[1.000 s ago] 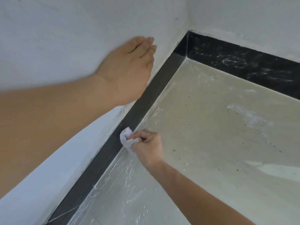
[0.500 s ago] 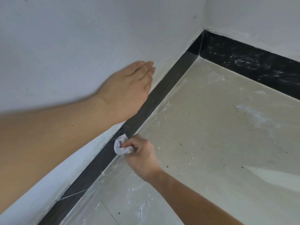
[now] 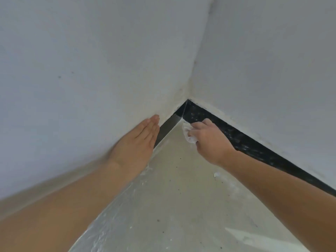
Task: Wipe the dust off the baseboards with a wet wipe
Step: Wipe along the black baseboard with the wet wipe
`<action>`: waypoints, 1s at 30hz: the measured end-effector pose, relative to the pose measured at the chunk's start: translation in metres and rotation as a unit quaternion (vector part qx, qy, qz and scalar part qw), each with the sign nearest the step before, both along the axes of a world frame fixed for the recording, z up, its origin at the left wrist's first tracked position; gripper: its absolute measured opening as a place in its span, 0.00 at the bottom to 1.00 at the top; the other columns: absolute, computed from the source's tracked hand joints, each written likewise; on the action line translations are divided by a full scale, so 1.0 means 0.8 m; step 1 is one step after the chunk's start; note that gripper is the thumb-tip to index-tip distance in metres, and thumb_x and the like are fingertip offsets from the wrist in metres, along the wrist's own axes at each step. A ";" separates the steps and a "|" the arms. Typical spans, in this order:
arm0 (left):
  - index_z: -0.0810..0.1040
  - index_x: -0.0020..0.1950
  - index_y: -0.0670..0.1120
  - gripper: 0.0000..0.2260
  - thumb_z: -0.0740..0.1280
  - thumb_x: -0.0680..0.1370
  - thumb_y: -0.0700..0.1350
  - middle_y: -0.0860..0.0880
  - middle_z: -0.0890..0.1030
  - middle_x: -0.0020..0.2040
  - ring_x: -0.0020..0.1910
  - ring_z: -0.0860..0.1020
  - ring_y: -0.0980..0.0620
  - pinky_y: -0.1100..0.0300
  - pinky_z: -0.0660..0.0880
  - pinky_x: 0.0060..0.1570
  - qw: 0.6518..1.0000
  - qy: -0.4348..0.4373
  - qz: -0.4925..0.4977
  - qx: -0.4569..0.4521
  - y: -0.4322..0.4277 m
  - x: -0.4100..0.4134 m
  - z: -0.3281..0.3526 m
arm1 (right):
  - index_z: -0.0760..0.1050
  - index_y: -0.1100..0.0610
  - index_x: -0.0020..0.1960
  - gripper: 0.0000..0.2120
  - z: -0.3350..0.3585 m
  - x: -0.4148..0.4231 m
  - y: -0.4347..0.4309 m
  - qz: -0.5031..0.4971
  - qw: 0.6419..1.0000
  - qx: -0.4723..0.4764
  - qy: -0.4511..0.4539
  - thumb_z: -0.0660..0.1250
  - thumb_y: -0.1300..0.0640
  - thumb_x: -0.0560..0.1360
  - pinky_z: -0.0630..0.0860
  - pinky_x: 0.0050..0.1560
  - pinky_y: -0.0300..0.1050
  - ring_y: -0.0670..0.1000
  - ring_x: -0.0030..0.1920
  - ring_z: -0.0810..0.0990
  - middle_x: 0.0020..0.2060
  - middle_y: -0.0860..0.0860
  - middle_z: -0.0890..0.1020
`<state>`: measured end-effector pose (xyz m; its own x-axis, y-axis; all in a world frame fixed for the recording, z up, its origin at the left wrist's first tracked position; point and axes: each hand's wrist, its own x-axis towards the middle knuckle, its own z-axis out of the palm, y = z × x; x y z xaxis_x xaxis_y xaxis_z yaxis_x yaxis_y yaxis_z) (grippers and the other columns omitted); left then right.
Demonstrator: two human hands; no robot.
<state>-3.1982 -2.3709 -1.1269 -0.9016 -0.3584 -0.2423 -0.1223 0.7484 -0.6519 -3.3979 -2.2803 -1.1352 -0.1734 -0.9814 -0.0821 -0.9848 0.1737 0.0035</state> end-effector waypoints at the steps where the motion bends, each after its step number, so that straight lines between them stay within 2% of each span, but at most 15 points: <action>1: 0.31 0.70 0.27 0.29 0.41 0.82 0.47 0.30 0.28 0.67 0.69 0.29 0.34 0.45 0.26 0.64 1.000 0.005 0.006 0.008 -0.001 -0.005 -0.006 | 0.70 0.55 0.67 0.21 0.000 -0.014 -0.007 0.035 0.996 0.034 0.075 0.59 0.66 0.75 0.67 0.62 0.44 0.54 0.59 0.67 0.64 0.51 0.72; 4: 0.29 0.68 0.27 0.30 0.41 0.82 0.48 0.29 0.25 0.64 0.62 0.24 0.36 0.46 0.24 0.61 0.999 0.005 0.013 0.042 -0.007 -0.014 -0.020 | 0.68 0.59 0.69 0.22 -0.008 -0.046 -0.029 0.127 0.953 0.091 0.258 0.61 0.64 0.75 0.66 0.64 0.47 0.56 0.62 0.67 0.66 0.55 0.70; 7: 0.29 0.67 0.26 0.29 0.40 0.82 0.47 0.28 0.26 0.65 0.63 0.25 0.35 0.45 0.25 0.61 0.999 0.039 0.004 0.034 -0.010 -0.016 -0.027 | 0.84 0.55 0.51 0.14 -0.023 -0.059 -0.058 0.193 0.918 0.057 0.341 0.73 0.57 0.66 0.75 0.52 0.44 0.54 0.53 0.77 0.54 0.52 0.81; 9: 0.36 0.70 0.27 0.28 0.42 0.81 0.47 0.29 0.34 0.69 0.70 0.34 0.35 0.45 0.28 0.67 0.995 0.097 -0.026 -0.009 -0.013 -0.013 -0.041 | 0.85 0.54 0.41 0.06 -0.027 -0.060 -0.077 0.200 0.907 0.065 0.366 0.74 0.56 0.64 0.75 0.49 0.43 0.52 0.48 0.79 0.46 0.50 0.82; 11: 0.49 0.72 0.30 0.28 0.47 0.79 0.48 0.31 0.48 0.73 0.75 0.50 0.38 0.45 0.37 0.73 0.987 0.148 -0.038 -0.039 -0.016 -0.011 -0.052 | 0.84 0.54 0.37 0.03 -0.035 -0.063 -0.086 0.219 0.890 0.044 0.398 0.72 0.56 0.66 0.71 0.52 0.43 0.52 0.48 0.78 0.42 0.49 0.81; 13: 0.56 0.73 0.33 0.28 0.52 0.77 0.49 0.34 0.57 0.73 0.74 0.59 0.40 0.47 0.41 0.73 0.988 0.152 -0.024 -0.031 -0.018 -0.012 -0.056 | 0.84 0.55 0.39 0.05 -0.040 -0.063 -0.084 0.231 0.882 0.037 0.408 0.69 0.57 0.67 0.67 0.58 0.46 0.54 0.52 0.77 0.43 0.50 0.81; 14: 0.57 0.72 0.33 0.28 0.53 0.76 0.48 0.34 0.59 0.73 0.74 0.60 0.40 0.47 0.41 0.73 0.987 0.152 -0.026 -0.031 -0.019 -0.012 -0.056 | 0.84 0.55 0.44 0.08 -0.042 -0.061 -0.081 0.237 0.880 0.046 0.410 0.67 0.57 0.69 0.65 0.62 0.48 0.56 0.56 0.76 0.48 0.51 0.81; 16: 0.59 0.72 0.32 0.28 0.55 0.76 0.48 0.34 0.60 0.73 0.73 0.61 0.40 0.47 0.41 0.72 0.986 0.160 -0.026 -0.037 -0.020 -0.014 -0.055 | 0.80 0.56 0.57 0.14 -0.054 -0.059 -0.072 0.241 0.874 0.125 0.402 0.63 0.57 0.74 0.62 0.68 0.51 0.59 0.66 0.67 0.61 0.55 0.75; 17: 0.59 0.72 0.32 0.28 0.55 0.76 0.48 0.34 0.61 0.72 0.73 0.61 0.40 0.47 0.42 0.72 0.985 0.167 -0.021 -0.035 -0.020 -0.014 -0.056 | 0.77 0.56 0.61 0.15 -0.055 -0.055 -0.066 0.228 0.877 0.191 0.376 0.63 0.59 0.74 0.62 0.69 0.53 0.59 0.67 0.64 0.63 0.55 0.74; 19: 0.60 0.72 0.33 0.28 0.55 0.76 0.48 0.34 0.61 0.72 0.73 0.62 0.40 0.47 0.43 0.72 0.984 0.172 -0.015 -0.035 -0.018 -0.014 -0.058 | 0.79 0.55 0.57 0.15 -0.051 -0.049 -0.059 0.221 0.884 0.250 0.328 0.66 0.64 0.72 0.68 0.64 0.54 0.60 0.62 0.67 0.56 0.56 0.76; 21: 0.61 0.71 0.33 0.29 0.56 0.75 0.48 0.34 0.62 0.72 0.73 0.62 0.40 0.47 0.45 0.73 0.985 0.167 -0.015 -0.037 -0.017 -0.017 -0.056 | 0.80 0.55 0.50 0.13 -0.043 -0.052 -0.060 0.253 0.879 0.239 0.325 0.67 0.68 0.68 0.71 0.58 0.53 0.59 0.57 0.69 0.47 0.54 0.79; 24: 0.61 0.70 0.33 0.29 0.57 0.75 0.49 0.33 0.63 0.71 0.72 0.63 0.39 0.48 0.49 0.74 0.984 0.179 -0.016 -0.019 -0.014 -0.025 -0.050 | 0.82 0.52 0.42 0.09 -0.014 -0.064 -0.084 0.304 0.848 0.139 0.412 0.67 0.63 0.67 0.72 0.59 0.47 0.56 0.56 0.73 0.42 0.48 0.81; 26: 0.55 0.71 0.32 0.30 0.54 0.76 0.50 0.32 0.55 0.72 0.73 0.60 0.38 0.46 0.45 0.73 0.984 0.175 -0.020 -0.038 -0.010 -0.029 -0.048 | 0.83 0.50 0.36 0.04 -0.002 -0.067 -0.097 0.294 0.848 0.069 0.436 0.70 0.58 0.64 0.73 0.57 0.43 0.51 0.51 0.79 0.37 0.45 0.81; 28: 0.49 0.71 0.31 0.29 0.51 0.78 0.49 0.32 0.50 0.72 0.74 0.55 0.37 0.45 0.40 0.70 0.984 0.174 -0.020 -0.040 -0.005 -0.031 -0.048 | 0.84 0.52 0.39 0.04 -0.010 -0.069 -0.095 0.272 0.851 0.079 0.442 0.71 0.55 0.66 0.72 0.60 0.44 0.52 0.55 0.78 0.41 0.46 0.83; 30: 0.48 0.71 0.30 0.28 0.50 0.79 0.47 0.32 0.52 0.73 0.75 0.54 0.37 0.46 0.39 0.68 0.986 0.164 -0.009 -0.021 -0.005 -0.033 -0.044 | 0.84 0.52 0.46 0.08 -0.026 -0.070 -0.088 0.275 0.848 0.088 0.444 0.67 0.54 0.71 0.68 0.66 0.46 0.54 0.61 0.74 0.48 0.47 0.83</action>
<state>-3.2248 -2.3747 -1.1624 -0.9351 -0.3459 0.0775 -0.3188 0.7252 -0.6103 -3.4536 -2.3507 -1.1558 0.2366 -0.9198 -0.3130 -0.5126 -0.3918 0.7640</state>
